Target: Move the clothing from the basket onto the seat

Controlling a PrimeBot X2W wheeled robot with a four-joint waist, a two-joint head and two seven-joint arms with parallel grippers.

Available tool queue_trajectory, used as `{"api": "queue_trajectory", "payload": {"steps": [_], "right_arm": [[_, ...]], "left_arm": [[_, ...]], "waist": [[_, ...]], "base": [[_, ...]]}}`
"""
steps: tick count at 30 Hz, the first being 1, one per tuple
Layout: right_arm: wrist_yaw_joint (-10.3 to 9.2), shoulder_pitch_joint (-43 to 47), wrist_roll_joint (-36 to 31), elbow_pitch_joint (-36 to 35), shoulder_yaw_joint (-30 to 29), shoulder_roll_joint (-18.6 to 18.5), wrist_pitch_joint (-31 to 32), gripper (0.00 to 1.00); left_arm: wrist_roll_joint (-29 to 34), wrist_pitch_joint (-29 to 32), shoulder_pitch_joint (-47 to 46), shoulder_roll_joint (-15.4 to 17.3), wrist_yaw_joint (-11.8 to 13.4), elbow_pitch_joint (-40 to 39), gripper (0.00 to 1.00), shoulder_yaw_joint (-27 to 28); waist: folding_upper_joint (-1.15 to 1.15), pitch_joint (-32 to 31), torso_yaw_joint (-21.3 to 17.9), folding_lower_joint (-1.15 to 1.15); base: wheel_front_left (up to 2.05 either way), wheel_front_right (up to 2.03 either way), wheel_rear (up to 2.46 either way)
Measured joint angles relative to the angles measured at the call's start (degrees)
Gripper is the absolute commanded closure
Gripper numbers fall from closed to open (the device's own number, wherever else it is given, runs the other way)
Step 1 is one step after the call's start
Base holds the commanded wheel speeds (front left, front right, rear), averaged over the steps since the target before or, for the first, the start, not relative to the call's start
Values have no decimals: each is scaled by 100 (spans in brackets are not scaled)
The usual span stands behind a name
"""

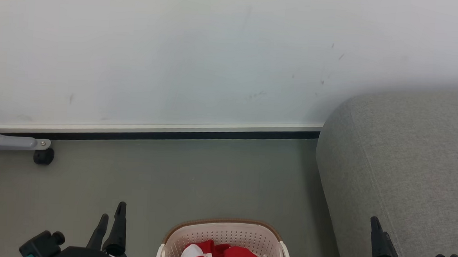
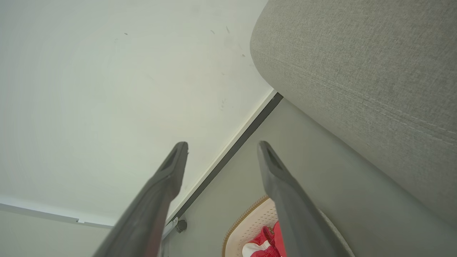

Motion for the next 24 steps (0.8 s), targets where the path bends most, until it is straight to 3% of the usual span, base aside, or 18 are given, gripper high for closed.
{"api": "queue_trajectory", "payload": {"steps": [24], "right_arm": [[-296, 149, -1734, -109, 517, -169, -454, 0]], "left_arm": [[2002, -455, 186, 144, 313, -172, 0, -208]], "waist": [[0, -65, 16, 0]], "base": [[0, 0, 0]]}}
